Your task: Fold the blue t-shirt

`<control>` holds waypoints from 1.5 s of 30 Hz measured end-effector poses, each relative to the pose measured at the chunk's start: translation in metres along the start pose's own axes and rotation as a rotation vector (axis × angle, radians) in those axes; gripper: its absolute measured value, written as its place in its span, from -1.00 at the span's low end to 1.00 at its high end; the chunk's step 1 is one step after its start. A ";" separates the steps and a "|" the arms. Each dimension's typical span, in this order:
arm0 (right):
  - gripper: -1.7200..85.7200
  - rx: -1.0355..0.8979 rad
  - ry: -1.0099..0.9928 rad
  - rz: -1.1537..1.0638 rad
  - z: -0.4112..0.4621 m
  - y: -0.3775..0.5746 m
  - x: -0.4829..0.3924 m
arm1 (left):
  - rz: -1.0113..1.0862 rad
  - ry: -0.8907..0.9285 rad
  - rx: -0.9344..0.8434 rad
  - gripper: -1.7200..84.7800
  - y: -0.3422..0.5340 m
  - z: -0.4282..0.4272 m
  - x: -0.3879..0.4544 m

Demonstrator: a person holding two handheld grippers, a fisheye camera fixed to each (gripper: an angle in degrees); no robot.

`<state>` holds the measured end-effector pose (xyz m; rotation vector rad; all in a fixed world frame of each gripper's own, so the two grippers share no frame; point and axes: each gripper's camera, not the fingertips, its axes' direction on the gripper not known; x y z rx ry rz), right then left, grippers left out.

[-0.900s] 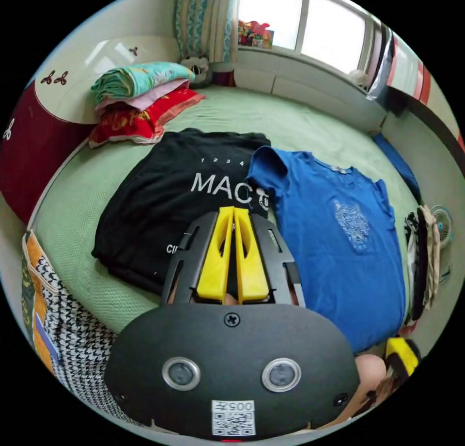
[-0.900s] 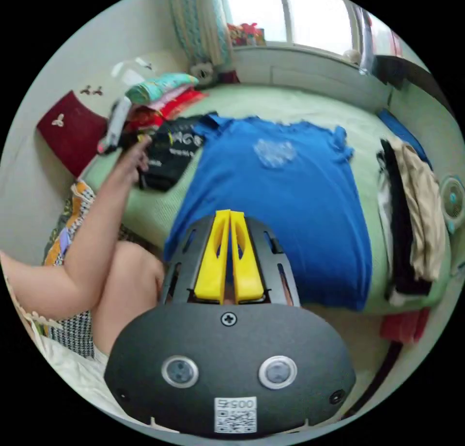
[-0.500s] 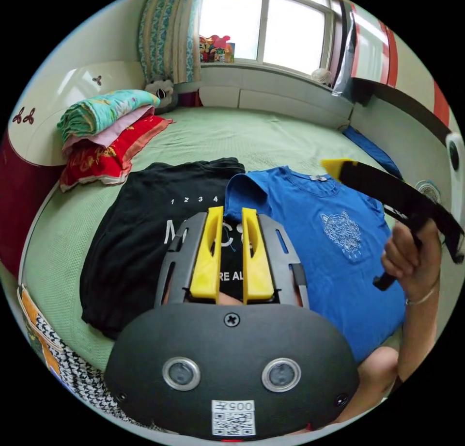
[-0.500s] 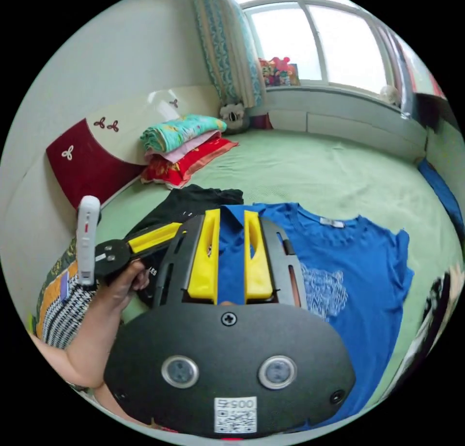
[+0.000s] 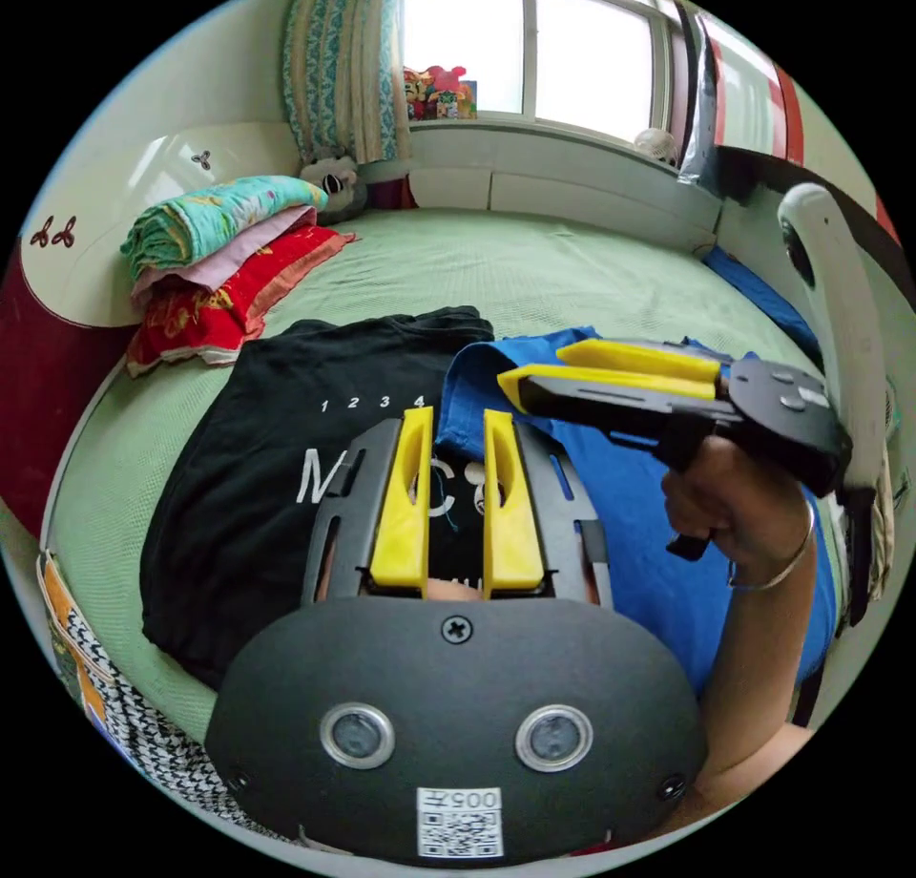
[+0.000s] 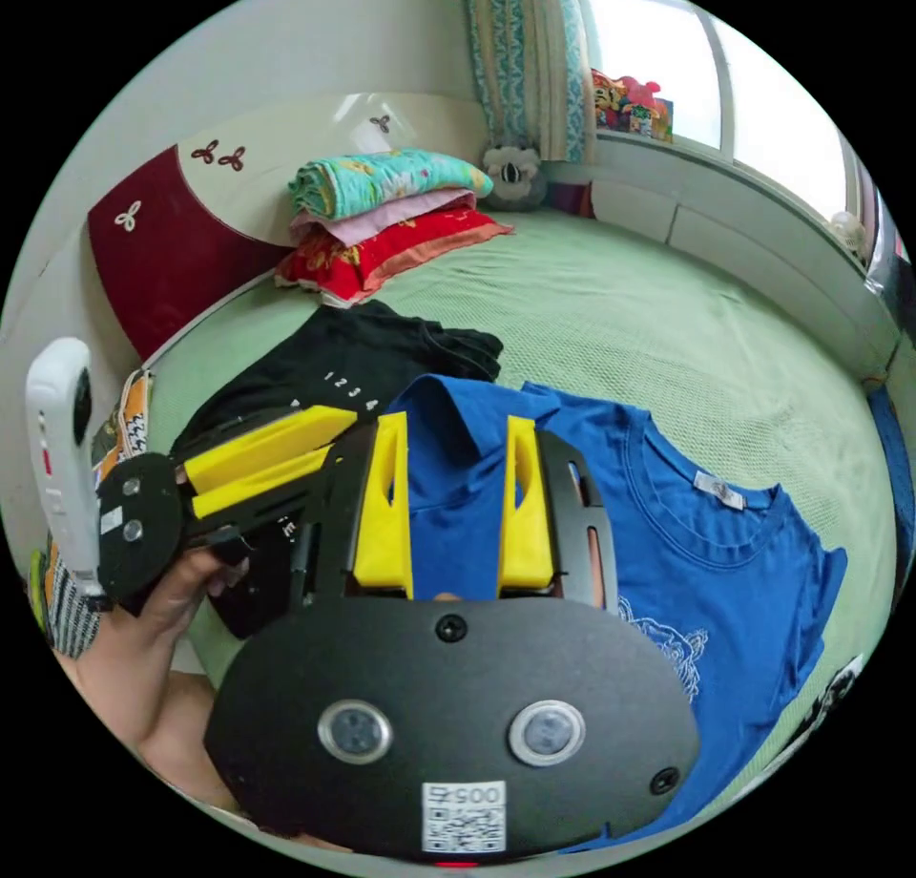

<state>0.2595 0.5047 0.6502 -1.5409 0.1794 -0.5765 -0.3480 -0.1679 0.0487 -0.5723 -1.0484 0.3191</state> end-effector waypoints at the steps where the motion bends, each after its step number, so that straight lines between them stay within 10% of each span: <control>1: -0.65 -0.012 0.018 0.006 0.002 -0.004 0.000 | -0.018 0.019 -0.011 -0.77 -0.005 0.006 -0.001; 15: -0.97 0.023 0.100 0.142 0.033 -0.100 0.026 | 0.018 -0.029 -0.094 -0.88 -0.042 0.038 -0.016; 29: -0.90 -0.287 0.012 -0.126 0.083 -0.348 -0.018 | -0.004 0.037 -0.088 -0.95 -0.068 0.029 -0.055; 45: -0.80 -0.475 -0.122 0.093 0.115 -0.490 0.023 | -0.129 0.117 -0.145 -0.95 -0.078 0.028 -0.110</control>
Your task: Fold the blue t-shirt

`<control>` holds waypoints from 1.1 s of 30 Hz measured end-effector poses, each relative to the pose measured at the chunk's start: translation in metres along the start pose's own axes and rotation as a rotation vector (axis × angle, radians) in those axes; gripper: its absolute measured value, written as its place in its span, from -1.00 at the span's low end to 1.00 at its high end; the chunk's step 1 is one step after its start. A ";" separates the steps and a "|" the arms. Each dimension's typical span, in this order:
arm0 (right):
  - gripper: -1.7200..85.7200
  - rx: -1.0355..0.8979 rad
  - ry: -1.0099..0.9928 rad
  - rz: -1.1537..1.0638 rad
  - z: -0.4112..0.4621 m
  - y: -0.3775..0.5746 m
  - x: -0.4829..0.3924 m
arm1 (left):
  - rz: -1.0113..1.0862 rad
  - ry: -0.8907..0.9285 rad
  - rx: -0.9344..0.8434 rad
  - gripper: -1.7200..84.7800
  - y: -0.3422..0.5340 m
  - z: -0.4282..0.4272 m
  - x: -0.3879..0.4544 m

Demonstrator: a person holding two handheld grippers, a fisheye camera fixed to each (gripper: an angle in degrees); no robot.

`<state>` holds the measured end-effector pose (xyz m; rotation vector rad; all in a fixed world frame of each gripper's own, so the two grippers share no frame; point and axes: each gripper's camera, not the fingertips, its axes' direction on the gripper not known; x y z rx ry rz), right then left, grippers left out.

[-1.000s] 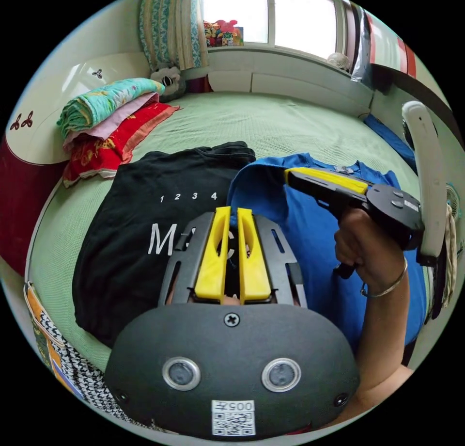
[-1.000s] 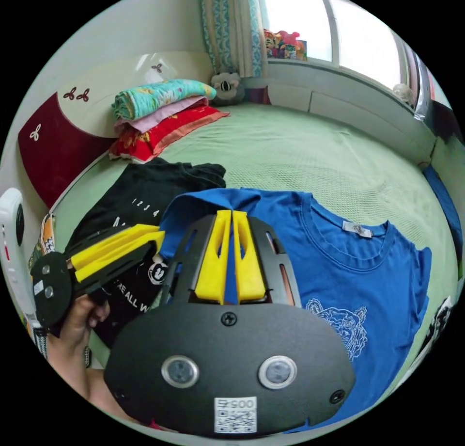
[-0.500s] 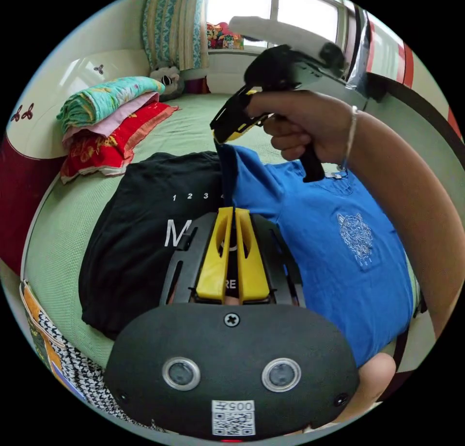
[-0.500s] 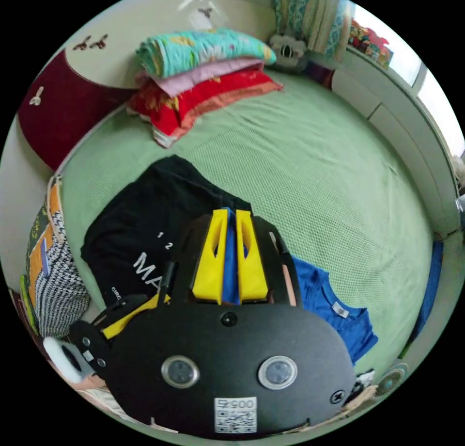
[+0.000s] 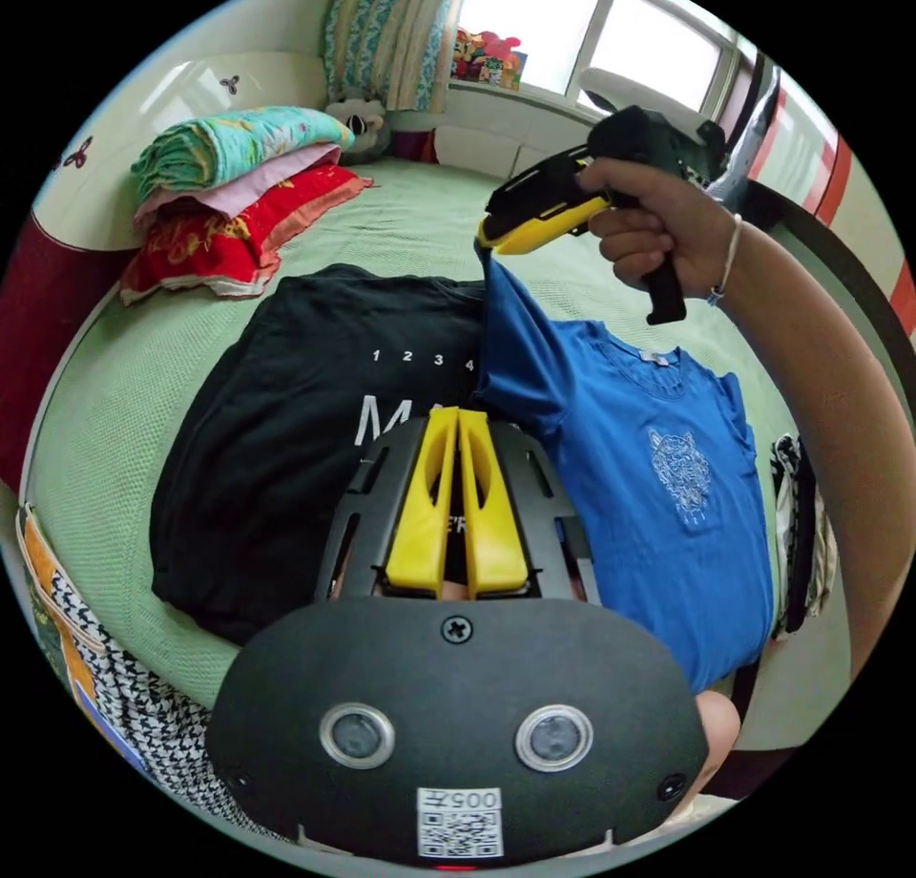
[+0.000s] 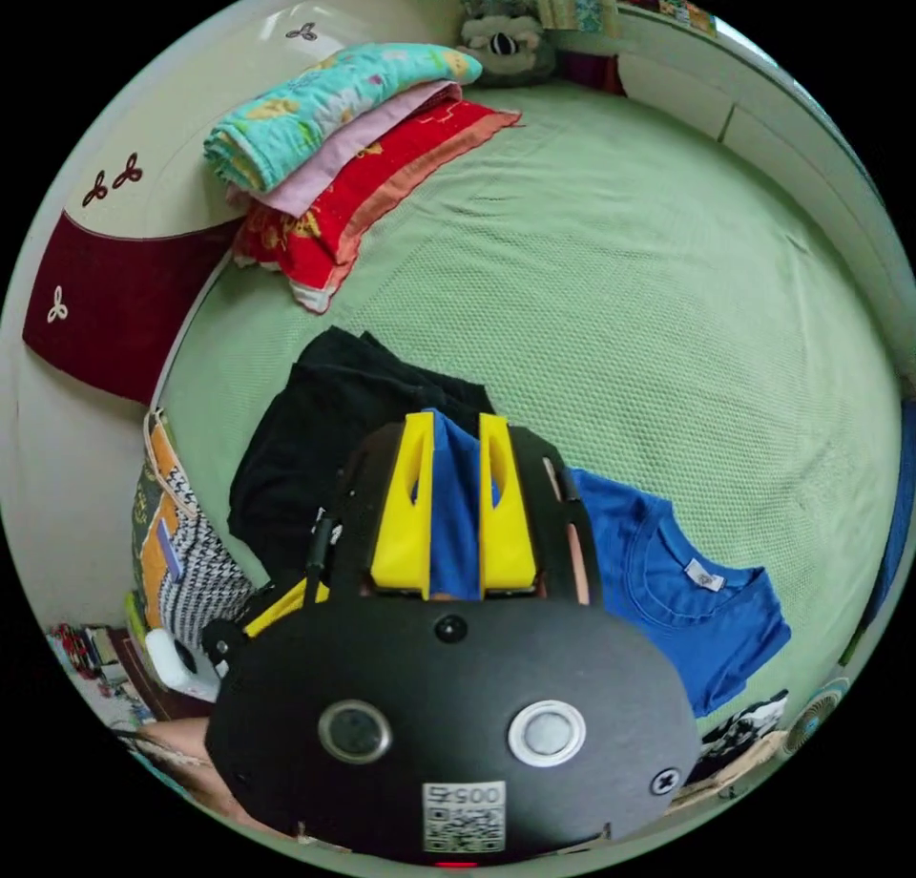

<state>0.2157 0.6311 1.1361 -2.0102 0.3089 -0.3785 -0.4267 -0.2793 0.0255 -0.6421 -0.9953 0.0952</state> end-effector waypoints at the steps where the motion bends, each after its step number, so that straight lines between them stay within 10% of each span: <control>1: -0.81 -0.009 -0.004 -0.009 -0.001 -0.005 -0.005 | -0.008 0.006 0.004 -0.94 -0.001 0.001 -0.002; 8: -0.76 -0.261 0.390 -0.114 0.015 -0.058 -0.057 | -0.067 0.142 0.158 -0.71 -0.010 0.013 -0.013; 20: -0.76 -0.177 0.100 -0.112 -0.035 -0.091 -0.060 | -0.037 0.132 -0.025 -0.84 -0.020 0.032 -0.012; 33: -0.95 -0.218 0.272 -0.012 0.023 -0.097 -0.062 | -0.017 0.128 -0.017 -0.84 -0.021 0.024 -0.013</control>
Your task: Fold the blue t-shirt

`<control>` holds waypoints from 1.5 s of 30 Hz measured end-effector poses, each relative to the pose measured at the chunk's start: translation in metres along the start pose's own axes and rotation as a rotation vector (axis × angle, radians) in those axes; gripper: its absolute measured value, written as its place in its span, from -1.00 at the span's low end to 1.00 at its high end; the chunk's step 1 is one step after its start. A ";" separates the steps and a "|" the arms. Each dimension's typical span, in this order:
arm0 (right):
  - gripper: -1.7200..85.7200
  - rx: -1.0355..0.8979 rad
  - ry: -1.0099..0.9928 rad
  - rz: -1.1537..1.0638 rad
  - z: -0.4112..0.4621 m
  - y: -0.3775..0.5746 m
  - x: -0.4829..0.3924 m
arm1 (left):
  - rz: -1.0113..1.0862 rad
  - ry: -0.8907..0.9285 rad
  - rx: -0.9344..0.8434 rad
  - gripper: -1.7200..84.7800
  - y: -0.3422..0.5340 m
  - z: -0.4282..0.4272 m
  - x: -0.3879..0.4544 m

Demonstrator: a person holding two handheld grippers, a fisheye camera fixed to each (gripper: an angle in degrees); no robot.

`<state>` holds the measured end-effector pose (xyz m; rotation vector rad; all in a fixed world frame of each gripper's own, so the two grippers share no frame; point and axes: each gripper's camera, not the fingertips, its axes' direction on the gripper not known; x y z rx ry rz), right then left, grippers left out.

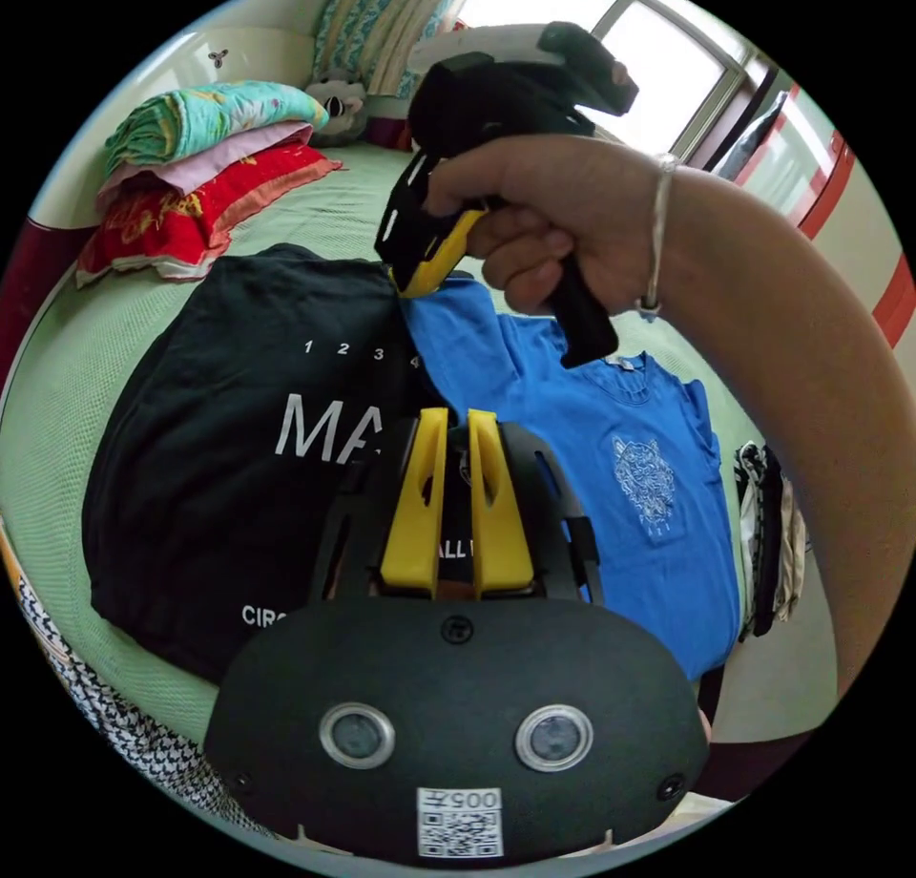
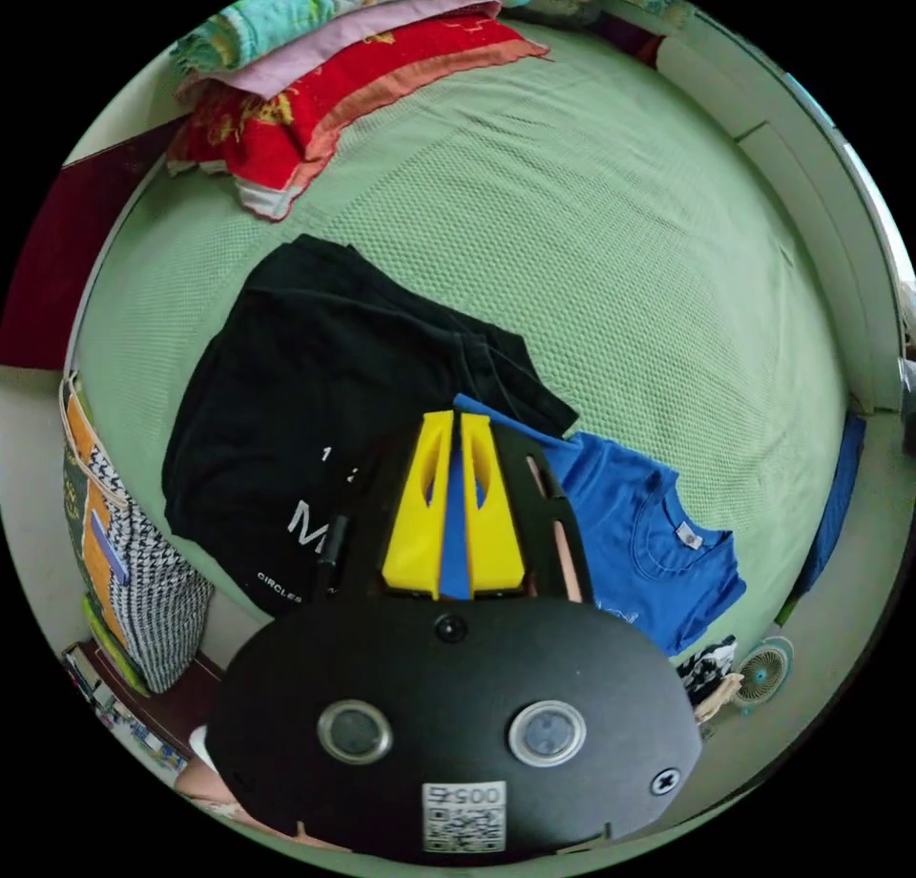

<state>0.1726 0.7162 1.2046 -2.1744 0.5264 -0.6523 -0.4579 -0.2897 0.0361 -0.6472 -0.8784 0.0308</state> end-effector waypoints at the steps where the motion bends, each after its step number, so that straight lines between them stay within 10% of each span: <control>1: -0.96 0.011 -0.008 0.002 -0.002 0.002 0.002 | 0.003 -0.010 -0.010 -0.84 0.000 0.001 0.000; 26: -0.77 0.053 -0.109 -0.067 0.003 0.057 0.036 | -0.039 0.001 -0.007 -0.84 0.003 0.005 0.005; 45: -0.97 0.216 -0.165 0.104 0.016 0.163 0.137 | 0.130 0.123 0.008 -0.85 0.014 0.003 0.030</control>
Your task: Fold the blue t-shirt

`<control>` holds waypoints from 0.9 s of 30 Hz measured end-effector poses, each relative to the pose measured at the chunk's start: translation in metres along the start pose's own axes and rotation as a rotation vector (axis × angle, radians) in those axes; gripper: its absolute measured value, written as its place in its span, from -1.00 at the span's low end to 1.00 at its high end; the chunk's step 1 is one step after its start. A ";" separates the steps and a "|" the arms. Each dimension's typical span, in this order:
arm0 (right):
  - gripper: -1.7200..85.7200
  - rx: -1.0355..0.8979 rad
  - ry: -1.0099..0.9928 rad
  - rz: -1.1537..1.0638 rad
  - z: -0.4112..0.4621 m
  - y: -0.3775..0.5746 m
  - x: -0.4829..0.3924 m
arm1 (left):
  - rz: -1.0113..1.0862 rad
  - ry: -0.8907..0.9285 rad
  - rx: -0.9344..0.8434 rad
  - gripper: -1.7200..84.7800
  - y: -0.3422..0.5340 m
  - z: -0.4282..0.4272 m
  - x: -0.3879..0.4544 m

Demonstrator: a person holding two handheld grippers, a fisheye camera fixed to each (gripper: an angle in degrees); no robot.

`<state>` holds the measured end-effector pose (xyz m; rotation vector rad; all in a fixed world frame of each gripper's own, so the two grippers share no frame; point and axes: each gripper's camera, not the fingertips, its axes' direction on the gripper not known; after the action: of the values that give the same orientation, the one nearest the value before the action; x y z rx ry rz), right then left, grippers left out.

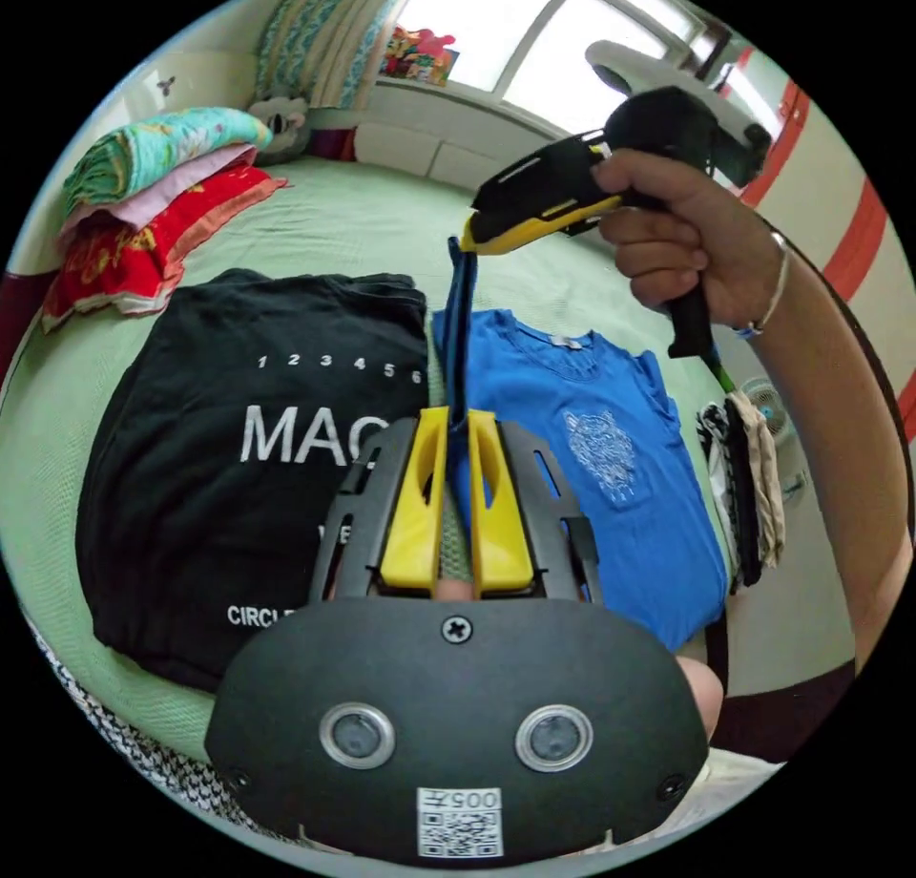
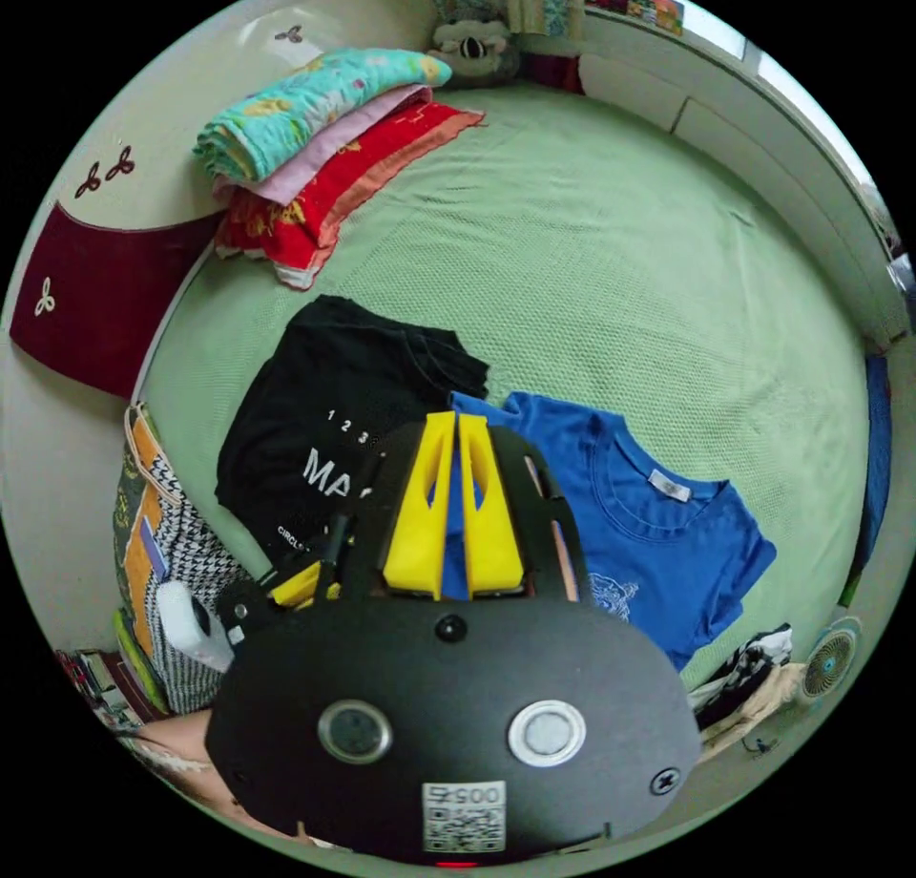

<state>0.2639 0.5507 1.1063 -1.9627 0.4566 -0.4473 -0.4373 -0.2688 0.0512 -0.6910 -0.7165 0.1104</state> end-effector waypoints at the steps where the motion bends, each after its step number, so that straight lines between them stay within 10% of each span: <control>1: -0.97 0.007 0.006 0.013 0.000 0.006 0.010 | 0.024 0.043 0.001 -0.85 0.002 0.000 0.006; 9: -0.83 -0.058 0.060 0.315 0.061 0.075 0.146 | 0.079 -0.009 -0.065 -0.87 0.008 0.014 0.028; 27: -0.76 0.016 -0.117 0.058 0.123 0.077 0.152 | -0.068 -0.052 -0.075 -0.76 -0.017 0.071 0.028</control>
<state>0.4466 0.5379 1.0035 -1.9431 0.4325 -0.2966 -0.4632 -0.2344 0.1160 -0.7372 -0.7967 0.0395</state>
